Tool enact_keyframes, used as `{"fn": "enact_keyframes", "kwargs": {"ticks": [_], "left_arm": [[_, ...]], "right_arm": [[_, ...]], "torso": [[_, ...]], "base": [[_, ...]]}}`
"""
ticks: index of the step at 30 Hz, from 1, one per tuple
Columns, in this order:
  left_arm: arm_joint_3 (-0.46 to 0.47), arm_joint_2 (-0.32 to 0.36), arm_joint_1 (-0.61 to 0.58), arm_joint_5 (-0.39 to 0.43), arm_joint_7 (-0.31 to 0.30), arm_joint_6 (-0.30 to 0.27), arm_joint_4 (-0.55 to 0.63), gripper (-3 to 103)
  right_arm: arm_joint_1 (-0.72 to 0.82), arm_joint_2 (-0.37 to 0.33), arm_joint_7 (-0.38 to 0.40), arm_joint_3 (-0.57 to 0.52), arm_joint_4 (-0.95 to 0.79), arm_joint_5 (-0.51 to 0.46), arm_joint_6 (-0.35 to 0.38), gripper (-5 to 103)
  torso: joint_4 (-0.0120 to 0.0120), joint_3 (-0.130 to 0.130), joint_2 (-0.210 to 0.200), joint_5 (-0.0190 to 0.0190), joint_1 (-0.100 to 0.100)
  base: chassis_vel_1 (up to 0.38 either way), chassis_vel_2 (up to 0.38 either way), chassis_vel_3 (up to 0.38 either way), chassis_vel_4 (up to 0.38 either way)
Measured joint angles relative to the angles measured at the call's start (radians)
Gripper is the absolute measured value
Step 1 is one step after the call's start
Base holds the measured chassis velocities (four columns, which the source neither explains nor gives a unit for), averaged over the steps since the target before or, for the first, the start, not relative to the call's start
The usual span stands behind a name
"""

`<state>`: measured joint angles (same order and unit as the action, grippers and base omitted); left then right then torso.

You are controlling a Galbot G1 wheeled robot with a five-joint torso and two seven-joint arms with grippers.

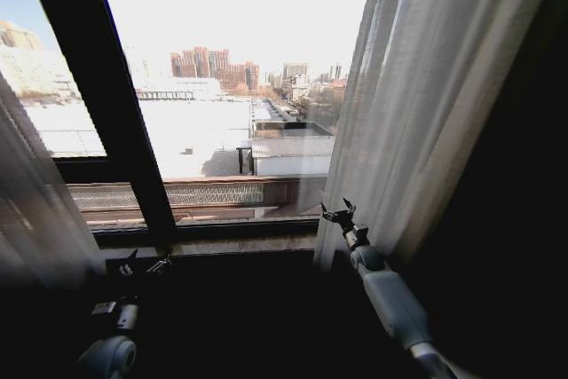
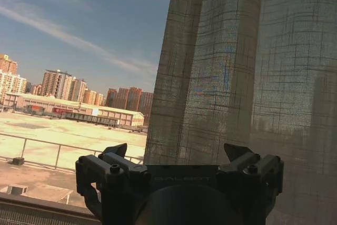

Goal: Open the curtains by pulling them apart, changing their state from closed to fully open.

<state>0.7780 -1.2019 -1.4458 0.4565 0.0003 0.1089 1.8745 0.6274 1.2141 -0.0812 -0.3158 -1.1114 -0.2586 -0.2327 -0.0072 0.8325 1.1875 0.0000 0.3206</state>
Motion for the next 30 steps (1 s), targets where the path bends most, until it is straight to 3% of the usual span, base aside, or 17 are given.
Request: {"fn": "enact_keyframes", "kwargs": {"ticks": [10, 22, 28, 30], "left_arm": [[0.0, 0.0, 0.0, 0.0, 0.0, 0.0, 0.0, 100], [0.0, 0.0, 0.0, 0.0, 0.0, 0.0, 0.0, 100], [0.0, 0.0, 0.0, 0.0, 0.0, 0.0, 0.0, 100], [0.0, 0.0, 0.0, 0.0, 0.0, 0.0, 0.0, 100]], "right_arm": [[0.025, -0.034, -0.012, -0.034, 0.009, -0.028, -0.005, 100], [-0.114, 0.031, -0.017, 0.019, 0.196, 0.023, -0.023, 100], [-0.13, 0.032, -0.042, 0.029, 0.214, 0.03, -0.028, 102], [-0.124, 0.025, -0.061, 0.031, 0.209, 0.029, -0.037, 93]], "torso": [[-0.0005, 0.0, 0.0, 0.0, 0.0], [0.0001, 0.0, 0.0, -0.0001, 0.0], [-0.0003, 0.0, 0.0, 0.0, 0.0], [-0.0003, 0.0, 0.0, -0.0001, 0.0]], "base": [[0.0, 0.0, 0.0, 0.0], [0.0, 0.0, 0.0, 0.0], [0.0, 0.0, 0.0, 0.0], [0.0, 0.0, 0.0, 0.0]]}}
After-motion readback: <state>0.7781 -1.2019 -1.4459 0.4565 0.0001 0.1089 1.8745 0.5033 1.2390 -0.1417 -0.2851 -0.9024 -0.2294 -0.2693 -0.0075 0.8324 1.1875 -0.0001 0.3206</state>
